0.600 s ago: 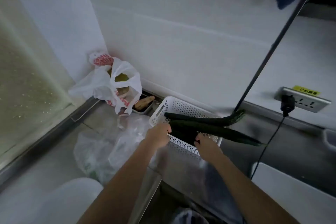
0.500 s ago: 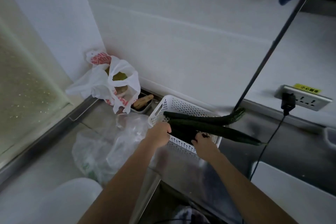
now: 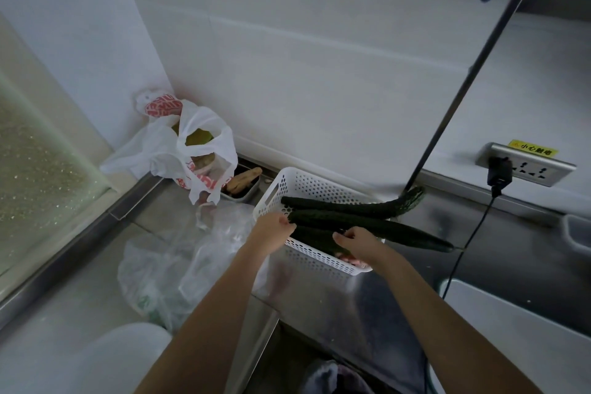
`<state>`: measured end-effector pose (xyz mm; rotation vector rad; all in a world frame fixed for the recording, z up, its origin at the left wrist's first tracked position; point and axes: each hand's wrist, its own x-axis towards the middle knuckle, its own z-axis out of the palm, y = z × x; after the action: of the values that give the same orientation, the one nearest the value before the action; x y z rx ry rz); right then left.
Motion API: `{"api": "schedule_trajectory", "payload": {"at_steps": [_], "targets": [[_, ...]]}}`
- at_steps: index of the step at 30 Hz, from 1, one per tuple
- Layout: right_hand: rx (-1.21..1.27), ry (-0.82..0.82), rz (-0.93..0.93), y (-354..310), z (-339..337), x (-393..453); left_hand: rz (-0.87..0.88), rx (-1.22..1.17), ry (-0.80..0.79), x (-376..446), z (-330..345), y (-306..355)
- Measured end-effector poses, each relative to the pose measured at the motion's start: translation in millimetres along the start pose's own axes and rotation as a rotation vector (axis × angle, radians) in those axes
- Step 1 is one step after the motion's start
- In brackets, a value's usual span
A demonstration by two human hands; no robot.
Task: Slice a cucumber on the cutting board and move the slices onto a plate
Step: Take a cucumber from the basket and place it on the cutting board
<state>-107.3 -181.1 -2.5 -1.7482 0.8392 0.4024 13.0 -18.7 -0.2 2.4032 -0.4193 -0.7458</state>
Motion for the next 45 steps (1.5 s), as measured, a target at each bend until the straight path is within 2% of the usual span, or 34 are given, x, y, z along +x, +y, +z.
{"api": "schedule_trajectory", "payload": {"at_steps": [5, 8, 10, 12, 13, 16, 19, 21, 23, 27, 32, 35, 38, 40, 45], "targets": [[0.529, -0.052, 0.024, 3.3, -6.1, -13.1, -0.203, -0.273, -0.03, -9.3, -1.0, 13.2], [0.797, -0.135, 0.009, 2.2, 0.3, -27.1, -0.294, -0.505, -0.243, -18.3, 0.5, 28.0], [0.836, -0.198, 0.003, 0.1, 8.9, -40.9, -0.303, -0.764, -0.39, -22.6, 5.3, 36.5], [0.79, -0.265, -0.01, 0.5, 20.3, -52.8, -0.31, -1.063, -0.406, -28.1, 11.6, 44.8], [0.753, -0.274, -0.009, 2.0, 25.6, -57.8, -0.301, -1.137, -0.386, -31.1, 15.2, 48.1], [0.438, -0.101, 0.002, 6.7, 36.8, -67.9, -0.231, -1.141, -0.368, -45.8, 25.8, 52.0], [0.051, 0.152, -0.104, 18.6, 37.0, -77.0, -0.185, -1.084, -0.409, -60.5, 36.2, 53.9], [0.066, 0.27, -0.132, 29.5, 35.7, -86.9, -0.159, -1.033, -0.455, -68.3, 46.5, 58.4], [0.168, 0.338, -0.085, 41.4, 32.8, -100.8, -0.156, -0.998, -0.53, -76.9, 60.5, 66.9], [0.478, 0.325, 0.017, 76.3, 22.3, -132.0, -0.086, -0.901, -0.674, -99.9, 94.2, 87.2], [0.603, 0.354, 0.047, 133.8, -1.9, -165.8, -0.041, -0.77, -0.713, -128.5, 150.9, 108.9], [0.463, 0.399, 0.009, 167.4, -21.4, -176.3, -0.062, -0.764, -0.665, -143.7, 187.2, 132.5], [0.286, 0.565, -0.012, 204.7, -49.0, -182.0, -0.09, -0.661, -0.639, -144.5, 220.9, 156.6], [0.17, 0.66, 0.01, 227.5, -72.9, -184.7, -0.17, -0.632, -0.644, -141.9, 240.5, 169.6], [-0.031, 0.623, 0.018, 268.8, -133.3, -180.1, -0.304, -0.723, -0.622, -137.3, 277.5, 191.0]]}}
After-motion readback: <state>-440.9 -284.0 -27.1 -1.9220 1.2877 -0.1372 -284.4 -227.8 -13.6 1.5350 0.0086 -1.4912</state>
